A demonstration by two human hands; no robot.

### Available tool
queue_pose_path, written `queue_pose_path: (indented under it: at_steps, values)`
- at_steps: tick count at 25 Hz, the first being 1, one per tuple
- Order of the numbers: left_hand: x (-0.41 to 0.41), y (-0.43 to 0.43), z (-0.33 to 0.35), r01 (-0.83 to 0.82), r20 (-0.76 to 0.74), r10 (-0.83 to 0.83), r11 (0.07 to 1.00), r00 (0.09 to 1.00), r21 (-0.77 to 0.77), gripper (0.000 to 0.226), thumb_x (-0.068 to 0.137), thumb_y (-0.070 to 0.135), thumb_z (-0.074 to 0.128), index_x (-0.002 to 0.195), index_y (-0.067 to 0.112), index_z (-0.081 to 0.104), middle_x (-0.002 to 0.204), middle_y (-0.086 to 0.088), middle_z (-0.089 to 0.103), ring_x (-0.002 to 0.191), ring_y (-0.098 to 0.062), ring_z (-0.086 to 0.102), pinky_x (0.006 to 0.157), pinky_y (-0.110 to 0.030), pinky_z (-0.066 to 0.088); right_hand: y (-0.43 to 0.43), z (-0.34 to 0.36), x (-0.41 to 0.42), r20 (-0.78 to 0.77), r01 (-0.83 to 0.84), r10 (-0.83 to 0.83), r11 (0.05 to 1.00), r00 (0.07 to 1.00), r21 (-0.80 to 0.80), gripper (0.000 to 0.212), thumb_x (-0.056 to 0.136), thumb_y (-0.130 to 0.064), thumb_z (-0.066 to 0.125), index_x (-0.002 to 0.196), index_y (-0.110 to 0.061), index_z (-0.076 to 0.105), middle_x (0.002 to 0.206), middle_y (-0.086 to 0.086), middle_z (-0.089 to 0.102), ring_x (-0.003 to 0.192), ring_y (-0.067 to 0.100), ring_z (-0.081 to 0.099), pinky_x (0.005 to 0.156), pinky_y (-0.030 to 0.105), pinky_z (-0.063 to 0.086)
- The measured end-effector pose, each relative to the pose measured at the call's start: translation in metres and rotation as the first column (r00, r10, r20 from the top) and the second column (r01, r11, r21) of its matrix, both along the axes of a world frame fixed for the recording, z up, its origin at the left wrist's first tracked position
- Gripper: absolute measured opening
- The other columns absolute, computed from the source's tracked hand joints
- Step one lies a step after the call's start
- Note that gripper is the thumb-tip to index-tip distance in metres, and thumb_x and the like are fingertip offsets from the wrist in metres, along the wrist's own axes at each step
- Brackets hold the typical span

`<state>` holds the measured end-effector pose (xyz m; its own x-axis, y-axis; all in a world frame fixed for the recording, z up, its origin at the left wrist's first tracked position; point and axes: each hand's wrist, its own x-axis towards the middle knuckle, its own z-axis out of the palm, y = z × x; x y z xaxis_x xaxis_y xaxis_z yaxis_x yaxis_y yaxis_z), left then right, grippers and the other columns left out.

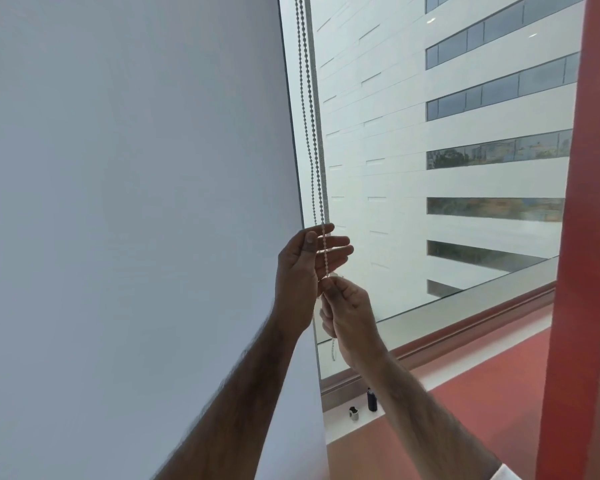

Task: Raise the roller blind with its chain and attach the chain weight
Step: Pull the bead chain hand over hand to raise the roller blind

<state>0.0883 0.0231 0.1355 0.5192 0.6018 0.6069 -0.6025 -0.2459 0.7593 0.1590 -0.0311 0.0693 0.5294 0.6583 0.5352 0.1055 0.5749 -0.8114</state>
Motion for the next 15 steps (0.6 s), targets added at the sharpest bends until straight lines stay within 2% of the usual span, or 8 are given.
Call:
queue_pose_path:
  at_steps: [2,3,5,6,9,11,13,15]
  values:
    - [0.003,-0.004,0.003,0.027,-0.011,-0.027,1.0,1.0,-0.009,0.035,0.114,0.02,0.034,0.123,0.009,0.066,0.102,-0.016,0.078,0.094,-0.036,0.079,0.089,-0.047,0.063,-0.001,-0.003,0.002,0.0,0.019,-0.019,1.0,1.0,-0.021,0.031,0.106,-0.017,0.05,0.089,0.006,0.059,0.061,0.019,0.035,0.043,0.014,0.026,0.045,0.033,0.014]
    - [0.005,-0.005,0.004,0.026,-0.014,-0.026,1.0,1.0,-0.01,0.035,0.114,0.021,0.035,0.124,0.009,0.066,0.093,-0.014,0.075,0.081,-0.031,0.078,0.077,-0.043,0.064,-0.002,-0.001,0.002,0.01,0.023,-0.023,0.999,1.0,-0.028,0.032,0.106,-0.018,0.05,0.09,0.009,0.059,0.061,0.018,0.035,0.042,0.013,0.028,0.044,0.031,0.015]
    - [0.011,-0.004,0.003,-0.05,0.016,0.049,0.998,0.999,0.033,0.035,0.113,0.024,0.038,0.125,0.01,0.067,0.07,-0.005,0.058,0.051,-0.017,0.056,0.049,-0.027,0.049,-0.002,0.0,0.002,0.014,0.005,-0.004,0.999,1.0,-0.034,0.034,0.106,-0.019,0.05,0.096,0.013,0.059,0.06,0.011,0.038,0.04,0.007,0.033,0.04,0.024,0.021]
    - [0.015,-0.001,0.002,-0.133,0.045,0.13,0.988,0.991,0.073,0.033,0.113,0.025,0.04,0.123,0.011,0.068,0.063,0.0,0.048,0.046,-0.014,0.042,0.046,-0.024,0.038,-0.002,0.0,0.002,0.018,-0.001,0.001,0.999,1.0,-0.047,0.033,0.106,-0.017,0.049,0.1,0.013,0.06,0.061,0.009,0.042,0.04,0.004,0.037,0.039,0.02,0.024]
    - [0.023,0.004,0.002,-0.35,0.111,0.334,0.917,0.936,0.189,0.028,0.111,0.028,0.044,0.106,0.016,0.069,0.058,0.004,0.043,0.048,-0.019,0.034,0.052,-0.027,0.031,-0.002,-0.005,0.01,0.093,0.001,0.006,0.997,0.996,-0.08,0.033,0.108,-0.018,0.046,0.101,0.011,0.058,0.067,0.017,0.053,0.049,0.014,0.05,0.047,0.025,0.041]
    - [0.024,0.01,0.0,-0.436,0.112,0.422,0.875,0.9,0.209,0.028,0.111,0.024,0.044,0.099,0.015,0.068,0.061,0.002,0.047,0.051,-0.018,0.038,0.052,-0.028,0.033,-0.005,-0.001,0.019,0.106,0.044,-0.036,0.996,0.994,-0.08,0.032,0.101,-0.021,0.045,0.104,0.005,0.062,0.088,0.028,0.066,0.072,0.032,0.065,0.067,0.037,0.053]
    - [0.023,0.012,-0.007,-0.512,0.085,0.507,0.825,0.857,0.239,0.028,0.111,0.018,0.044,0.096,0.013,0.067,0.066,0.001,0.055,0.056,-0.016,0.048,0.054,-0.03,0.041,-0.009,0.015,0.025,0.085,0.115,-0.11,0.992,0.99,-0.054,0.03,0.099,-0.02,0.044,0.106,-0.001,0.066,0.102,0.021,0.073,0.091,0.031,0.071,0.083,0.042,0.055]
    - [0.022,0.009,-0.026,-0.521,0.059,0.525,0.815,0.849,0.254,0.027,0.11,0.015,0.043,0.096,0.01,0.066,0.078,-0.003,0.067,0.067,-0.018,0.061,0.062,-0.034,0.05,-0.012,0.037,0.025,0.07,0.139,-0.138,0.99,0.988,-0.009,0.027,0.104,-0.013,0.042,0.106,0.0,0.067,0.101,0.015,0.075,0.094,0.025,0.072,0.088,0.041,0.056]
